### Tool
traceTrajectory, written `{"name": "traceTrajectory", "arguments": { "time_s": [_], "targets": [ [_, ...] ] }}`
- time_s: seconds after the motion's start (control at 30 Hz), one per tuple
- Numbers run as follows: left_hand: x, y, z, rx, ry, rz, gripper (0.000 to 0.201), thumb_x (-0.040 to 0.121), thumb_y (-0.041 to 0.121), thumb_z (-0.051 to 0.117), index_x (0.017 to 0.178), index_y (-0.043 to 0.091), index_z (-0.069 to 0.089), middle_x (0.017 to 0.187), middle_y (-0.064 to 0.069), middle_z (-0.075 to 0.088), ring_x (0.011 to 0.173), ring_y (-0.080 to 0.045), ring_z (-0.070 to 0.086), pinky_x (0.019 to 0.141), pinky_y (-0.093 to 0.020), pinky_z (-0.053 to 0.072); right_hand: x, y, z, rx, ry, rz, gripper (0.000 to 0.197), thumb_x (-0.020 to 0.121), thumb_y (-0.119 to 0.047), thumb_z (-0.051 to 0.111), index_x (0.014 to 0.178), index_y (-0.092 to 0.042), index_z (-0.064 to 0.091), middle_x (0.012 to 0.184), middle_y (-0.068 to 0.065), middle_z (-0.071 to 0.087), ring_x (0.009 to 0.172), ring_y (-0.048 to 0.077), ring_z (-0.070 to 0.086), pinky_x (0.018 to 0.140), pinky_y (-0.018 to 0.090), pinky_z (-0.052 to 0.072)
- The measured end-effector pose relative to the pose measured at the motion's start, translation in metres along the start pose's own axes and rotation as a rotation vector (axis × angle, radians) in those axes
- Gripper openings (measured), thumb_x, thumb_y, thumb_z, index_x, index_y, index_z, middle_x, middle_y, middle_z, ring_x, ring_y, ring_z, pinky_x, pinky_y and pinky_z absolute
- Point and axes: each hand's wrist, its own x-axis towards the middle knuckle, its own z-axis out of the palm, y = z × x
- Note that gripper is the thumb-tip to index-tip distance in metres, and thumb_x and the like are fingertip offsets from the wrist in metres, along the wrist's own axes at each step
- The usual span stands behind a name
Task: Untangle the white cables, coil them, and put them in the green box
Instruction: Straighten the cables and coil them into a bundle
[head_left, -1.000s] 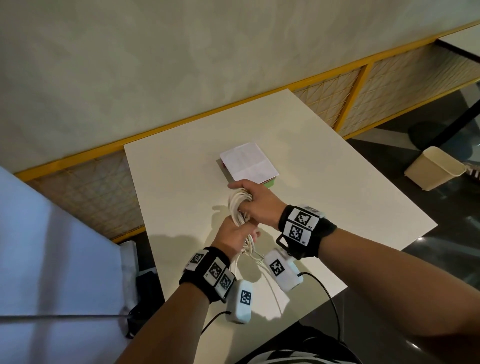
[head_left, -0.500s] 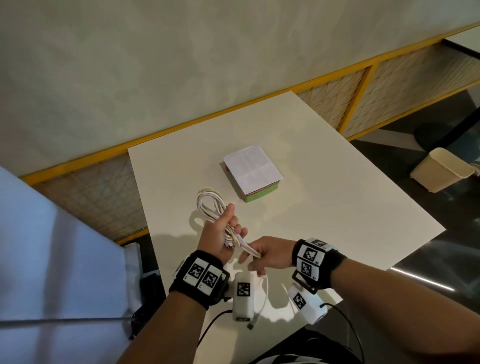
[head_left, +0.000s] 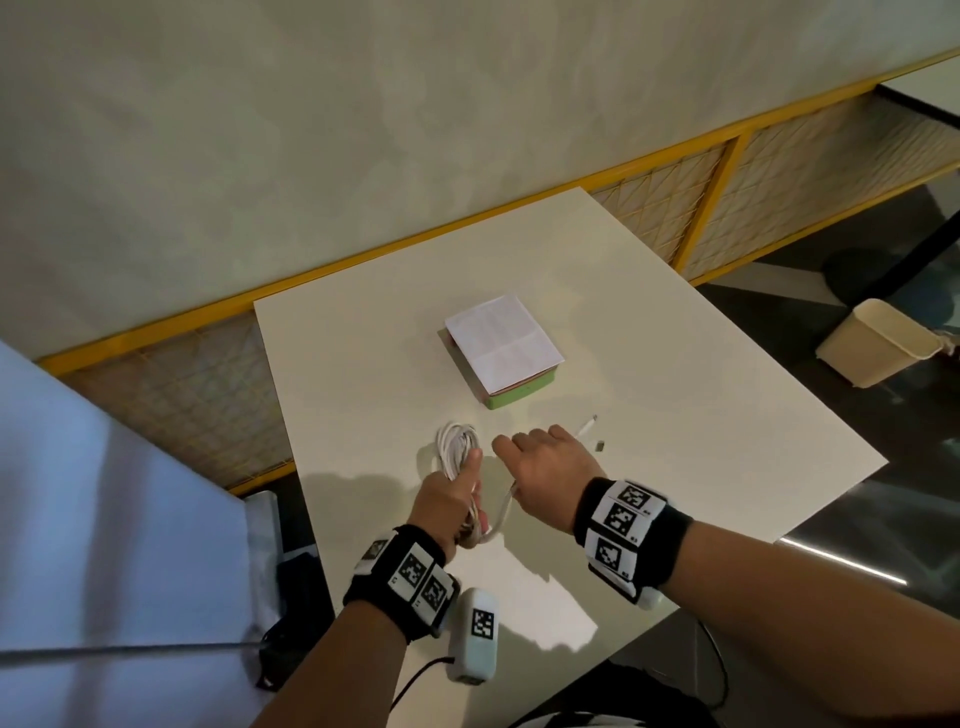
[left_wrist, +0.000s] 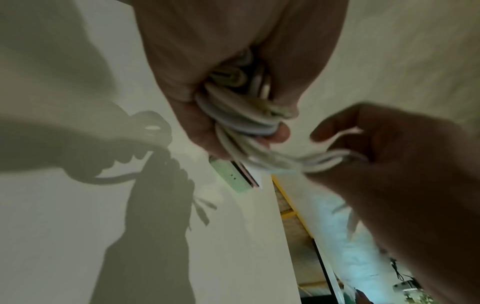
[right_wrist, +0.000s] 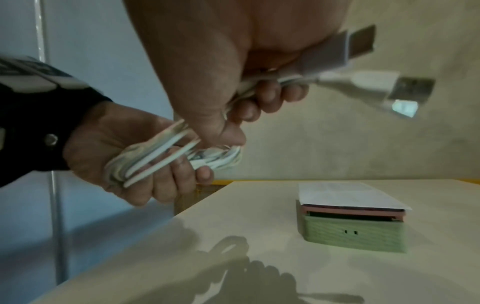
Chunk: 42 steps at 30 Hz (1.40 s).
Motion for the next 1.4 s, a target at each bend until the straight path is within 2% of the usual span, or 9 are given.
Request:
{"name": "traceTrajectory", "arguments": {
  "time_s": [0.13, 0.27, 0.53, 0.63, 0.73, 0.83, 1.1, 1.27, 1.4],
  "targets": [
    [-0.002, -0.011, 0.009, 0.070, -0.074, -0.043, 0.057, 0.076, 0.063, 0.055, 0.071, 0.007, 0.063, 0.059, -0.008, 0.061, 0.051, -0.023, 0.056, 0.057, -0.031, 0.044, 0.005, -0.009, 0.003, 0.018, 0.169, -0.023, 0.018, 0.066, -0.014, 0.040, 0.082, -0.015, 0.048, 0.061, -0.003, 0.058, 0.051, 0.019, 0.055, 0.054, 0.026, 0.041],
    [-0.006, -0.016, 0.017, 0.105, -0.133, -0.024, 0.045, 0.091, 0.049, 0.044, 0.087, 0.009, 0.066, 0.075, -0.008, 0.064, 0.068, -0.020, 0.059, 0.064, -0.031, 0.045, 0.007, -0.013, 0.007, 0.016, 0.180, -0.024, 0.032, 0.073, -0.017, 0.049, 0.104, -0.011, 0.050, 0.083, 0.004, 0.059, 0.062, 0.022, 0.057, 0.059, 0.031, 0.046],
    [-0.020, -0.012, 0.023, -0.052, -0.306, -0.073, 0.057, 0.100, 0.050, 0.026, 0.107, 0.005, 0.060, 0.066, -0.010, 0.061, 0.053, -0.015, 0.055, 0.056, -0.026, 0.044, 0.014, -0.011, -0.008, 0.207, -0.169, -0.064, 0.068, 0.071, -0.006, 0.060, 0.132, -0.020, 0.035, 0.126, 0.008, 0.050, 0.108, 0.030, 0.049, 0.090, 0.042, 0.041],
    [-0.026, -0.008, 0.023, -0.070, -0.390, -0.087, 0.067, 0.095, 0.062, 0.016, 0.120, 0.015, 0.057, 0.064, -0.006, 0.066, 0.043, -0.012, 0.055, 0.044, -0.022, 0.040, 0.020, -0.006, -0.019, 0.358, -0.320, -0.056, 0.073, 0.075, -0.007, 0.058, 0.137, -0.028, 0.025, 0.117, 0.006, 0.054, 0.105, 0.027, 0.049, 0.081, 0.036, 0.041],
    [-0.030, -0.008, 0.017, -0.062, -0.467, -0.093, 0.067, 0.084, 0.070, 0.033, 0.109, 0.012, 0.056, 0.070, -0.005, 0.061, 0.045, -0.009, 0.052, 0.040, -0.020, 0.038, 0.025, 0.000, -0.027, 0.446, -0.408, -0.057, 0.074, 0.075, -0.009, 0.061, 0.138, -0.026, 0.025, 0.114, 0.008, 0.058, 0.102, 0.027, 0.054, 0.080, 0.041, 0.050],
    [-0.029, -0.006, 0.010, 0.074, -0.534, -0.077, 0.051, 0.068, 0.039, 0.076, 0.094, 0.000, 0.057, 0.058, -0.001, 0.055, 0.048, -0.015, 0.046, 0.043, -0.023, 0.038, 0.026, 0.004, -0.029, 0.405, -0.519, -0.074, 0.079, 0.071, -0.001, 0.063, 0.139, -0.022, 0.029, 0.123, 0.008, 0.055, 0.109, 0.026, 0.054, 0.086, 0.040, 0.050],
    [-0.027, -0.001, 0.002, 0.125, -0.443, -0.115, 0.004, 0.089, 0.003, 0.058, 0.085, 0.003, 0.059, 0.053, -0.004, 0.058, 0.073, -0.027, 0.071, 0.069, -0.034, 0.055, 0.029, 0.035, -0.030, 0.600, -0.521, -0.009, 0.065, 0.078, -0.031, 0.070, 0.134, -0.032, 0.038, 0.116, -0.003, 0.059, 0.091, 0.014, 0.055, 0.084, 0.026, 0.043],
    [-0.023, -0.009, -0.002, 0.005, -0.345, -0.121, 0.009, 0.092, 0.009, 0.056, 0.083, 0.008, 0.054, 0.049, 0.002, 0.047, 0.038, -0.017, 0.051, 0.048, -0.027, 0.044, 0.021, 0.058, -0.019, 0.866, -0.509, 0.130, 0.047, 0.081, -0.036, 0.068, 0.123, -0.021, 0.055, 0.080, -0.008, 0.060, 0.065, 0.017, 0.060, 0.068, 0.022, 0.048],
    [-0.018, -0.014, -0.007, -0.169, -0.243, -0.135, 0.021, 0.097, 0.017, 0.050, 0.078, 0.010, 0.053, 0.046, 0.004, 0.043, 0.036, -0.012, 0.043, 0.040, -0.022, 0.041, 0.009, 0.065, 0.008, 0.968, -0.328, 0.322, 0.041, 0.086, -0.038, 0.061, 0.124, -0.023, 0.055, 0.101, 0.001, 0.059, 0.089, 0.016, 0.056, 0.081, 0.024, 0.042]
  ]
}}
